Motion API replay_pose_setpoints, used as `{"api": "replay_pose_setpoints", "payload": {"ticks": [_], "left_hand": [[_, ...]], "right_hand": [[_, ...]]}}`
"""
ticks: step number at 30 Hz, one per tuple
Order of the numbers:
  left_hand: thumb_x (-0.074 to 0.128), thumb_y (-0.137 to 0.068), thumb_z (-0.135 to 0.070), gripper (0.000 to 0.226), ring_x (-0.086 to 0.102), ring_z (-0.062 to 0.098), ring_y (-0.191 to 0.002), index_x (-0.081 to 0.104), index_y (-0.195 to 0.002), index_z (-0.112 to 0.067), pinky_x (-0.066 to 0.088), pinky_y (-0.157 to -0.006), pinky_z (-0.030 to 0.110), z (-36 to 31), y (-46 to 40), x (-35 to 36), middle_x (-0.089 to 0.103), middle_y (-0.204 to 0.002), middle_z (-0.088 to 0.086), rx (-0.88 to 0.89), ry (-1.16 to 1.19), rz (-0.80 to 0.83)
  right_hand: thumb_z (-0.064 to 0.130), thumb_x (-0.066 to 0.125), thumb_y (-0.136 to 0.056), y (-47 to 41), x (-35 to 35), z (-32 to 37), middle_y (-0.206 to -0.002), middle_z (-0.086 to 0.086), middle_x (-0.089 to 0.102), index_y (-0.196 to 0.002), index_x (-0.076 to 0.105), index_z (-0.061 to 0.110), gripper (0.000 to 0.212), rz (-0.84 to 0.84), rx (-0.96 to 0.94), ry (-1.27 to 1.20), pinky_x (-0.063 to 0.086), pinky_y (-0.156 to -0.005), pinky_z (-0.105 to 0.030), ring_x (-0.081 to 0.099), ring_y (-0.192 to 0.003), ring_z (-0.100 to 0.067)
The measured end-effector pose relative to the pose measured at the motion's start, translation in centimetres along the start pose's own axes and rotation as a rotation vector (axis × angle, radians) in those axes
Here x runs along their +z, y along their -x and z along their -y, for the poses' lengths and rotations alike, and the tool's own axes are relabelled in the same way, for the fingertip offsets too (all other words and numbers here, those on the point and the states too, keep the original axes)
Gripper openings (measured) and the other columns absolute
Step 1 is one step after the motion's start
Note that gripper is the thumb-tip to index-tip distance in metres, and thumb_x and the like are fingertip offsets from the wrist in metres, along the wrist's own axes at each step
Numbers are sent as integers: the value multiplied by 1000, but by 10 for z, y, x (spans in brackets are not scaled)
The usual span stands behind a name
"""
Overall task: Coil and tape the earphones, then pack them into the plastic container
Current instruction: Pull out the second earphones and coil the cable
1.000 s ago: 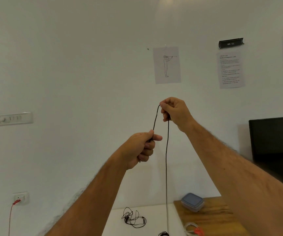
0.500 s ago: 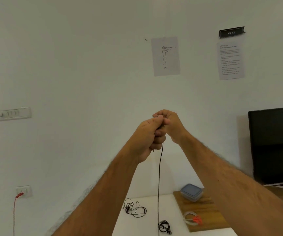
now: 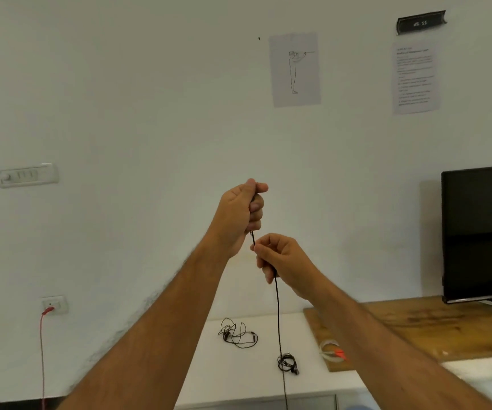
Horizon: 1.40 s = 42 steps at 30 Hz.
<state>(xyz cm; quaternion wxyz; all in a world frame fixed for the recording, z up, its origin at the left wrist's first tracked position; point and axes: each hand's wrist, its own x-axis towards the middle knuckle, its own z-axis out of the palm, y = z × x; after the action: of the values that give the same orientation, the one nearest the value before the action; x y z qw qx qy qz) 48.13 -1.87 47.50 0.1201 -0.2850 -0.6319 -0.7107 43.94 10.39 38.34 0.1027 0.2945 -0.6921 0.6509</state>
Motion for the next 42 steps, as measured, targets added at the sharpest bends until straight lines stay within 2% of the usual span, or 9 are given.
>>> {"api": "replay_pose_setpoints", "payload": {"ticks": [10, 15, 19, 24, 29, 31, 34, 38, 42], "left_hand": [[34, -107, -23, 31, 41, 9, -56, 62, -110, -12, 38, -54, 22, 37, 17, -17, 47, -68, -1, 79, -247, -114], [36, -106, -20, 28, 44, 6, -59, 62, -112, -13, 40, -56, 16, 54, 33, -29, 53, -72, 1, 88, -449, -106], [37, -105, -21, 30, 49, 6, -60, 66, -107, -12, 41, -59, 16, 67, 45, -35, 59, -71, -1, 71, -569, -79], [37, -105, -23, 31, 53, 8, -59, 66, -96, -14, 46, -61, 21, 75, 60, -31, 59, -65, -3, 21, -613, -41], [37, -105, -20, 36, 36, 6, -48, 53, -73, -15, 32, -49, 20, 74, 75, -16, 45, -55, -8, -56, -411, -8], [33, -106, -24, 39, 30, 6, -46, 55, -77, -13, 26, -47, 19, 74, 79, -12, 39, -54, -10, -106, -305, 5], [27, -107, -31, 42, 22, 10, -48, 57, -85, -11, 20, -46, 22, 75, 84, -6, 31, -56, -6, -160, -192, 32], [27, -107, -34, 41, 18, 10, -48, 54, -83, -14, 17, -44, 20, 73, 91, 1, 27, -57, -5, -221, -50, 81], [29, -106, -37, 38, 14, 11, -50, 51, -81, -18, 13, -47, 24, 68, 97, 3, 21, -59, -5, -288, 51, 115]], "right_hand": [[11, 59, -97, 46, 4, 6, -55, 1, 48, -97, 67, 8, 9, 109, 76, 41, 47, -47, -30, 43, -43, -12], [9, 61, -94, 61, -1, 17, -52, 0, 48, -97, 66, 9, 6, 205, 92, 141, 47, -45, -28, 43, -42, -11], [12, 64, -93, 64, -5, 23, -54, 1, 51, -92, 66, 7, 6, 177, 33, 289, 41, -43, -27, 44, -43, -13], [17, 66, -91, 56, -9, 30, -54, 8, 50, -84, 68, 15, 7, 79, -105, 479, 51, -51, -39, 46, -52, -11], [17, 67, -90, 48, -16, 39, -66, -3, 65, -85, 71, 18, 6, 37, -203, 551, 50, -57, -36, 51, -58, -21], [15, 69, -87, 46, -18, 43, -71, -3, 69, -83, 72, 18, 5, 38, -211, 530, 48, -58, -32, 58, -66, -28], [10, 71, -85, 42, -22, 45, -70, 0, 71, -81, 72, 13, 5, 47, -228, 509, 46, -59, -22, 61, -65, -22], [6, 73, -84, 36, -26, 41, -74, -5, 70, -84, 71, 10, 4, 41, -215, 402, 50, -58, -28, 61, -65, -25], [0, 70, -85, 34, -26, 33, -66, 1, 66, -86, 70, 9, 9, 55, -166, 246, 51, -58, -27, 58, -58, -17]]}}
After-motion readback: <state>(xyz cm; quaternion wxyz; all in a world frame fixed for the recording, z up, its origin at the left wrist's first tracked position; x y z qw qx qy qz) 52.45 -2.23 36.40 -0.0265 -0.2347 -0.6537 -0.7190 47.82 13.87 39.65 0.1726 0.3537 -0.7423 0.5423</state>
